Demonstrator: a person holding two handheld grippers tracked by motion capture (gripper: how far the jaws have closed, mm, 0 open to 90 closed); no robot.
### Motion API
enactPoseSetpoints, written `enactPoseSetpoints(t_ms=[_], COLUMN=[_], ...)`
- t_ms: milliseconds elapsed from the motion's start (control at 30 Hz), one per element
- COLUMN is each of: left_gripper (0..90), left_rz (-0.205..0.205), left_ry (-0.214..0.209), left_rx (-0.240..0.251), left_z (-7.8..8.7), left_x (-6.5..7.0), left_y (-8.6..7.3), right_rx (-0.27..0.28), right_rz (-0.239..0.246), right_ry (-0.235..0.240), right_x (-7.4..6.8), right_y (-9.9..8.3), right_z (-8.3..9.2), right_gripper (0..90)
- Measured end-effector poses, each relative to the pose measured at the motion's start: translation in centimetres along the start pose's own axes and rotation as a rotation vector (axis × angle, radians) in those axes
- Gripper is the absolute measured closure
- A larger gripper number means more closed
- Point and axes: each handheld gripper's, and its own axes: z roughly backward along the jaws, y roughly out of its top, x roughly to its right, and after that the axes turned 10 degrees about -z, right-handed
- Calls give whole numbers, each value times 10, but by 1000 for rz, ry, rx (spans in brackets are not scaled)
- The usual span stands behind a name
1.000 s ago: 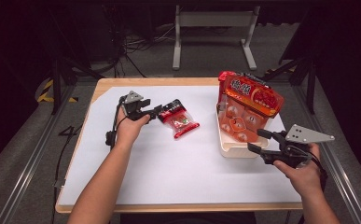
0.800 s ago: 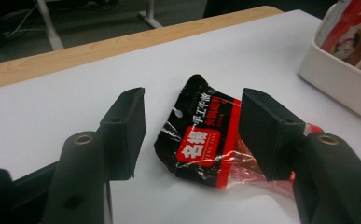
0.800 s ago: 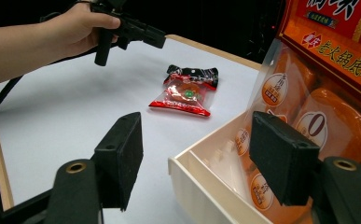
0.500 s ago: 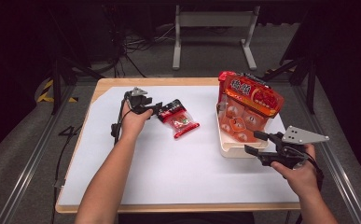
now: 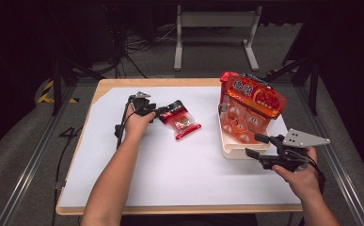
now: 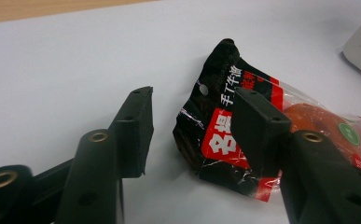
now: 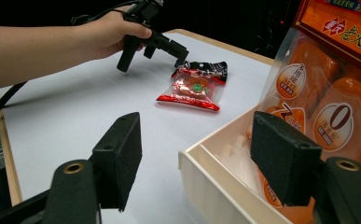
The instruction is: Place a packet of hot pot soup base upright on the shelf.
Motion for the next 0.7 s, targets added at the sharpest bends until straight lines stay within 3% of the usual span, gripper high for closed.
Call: enactPoseSetpoints(t_ms=[167, 333, 700], left_gripper=[539, 513, 577], left_rz=[13, 35, 69], left_ry=[-11, -16, -41], left_rx=[-40, -45, -75], left_z=[-3, -6, -12], left_x=[1, -1, 2], left_y=[-3, -5, -8], right_rx=[-4, -10, -27], right_rz=[1, 10, 25], right_ry=[4, -4, -12], right_x=[-1, -1, -2], right_y=[0, -1, -3], right_z=[-1, -2, -5], right_gripper=[347, 346, 342])
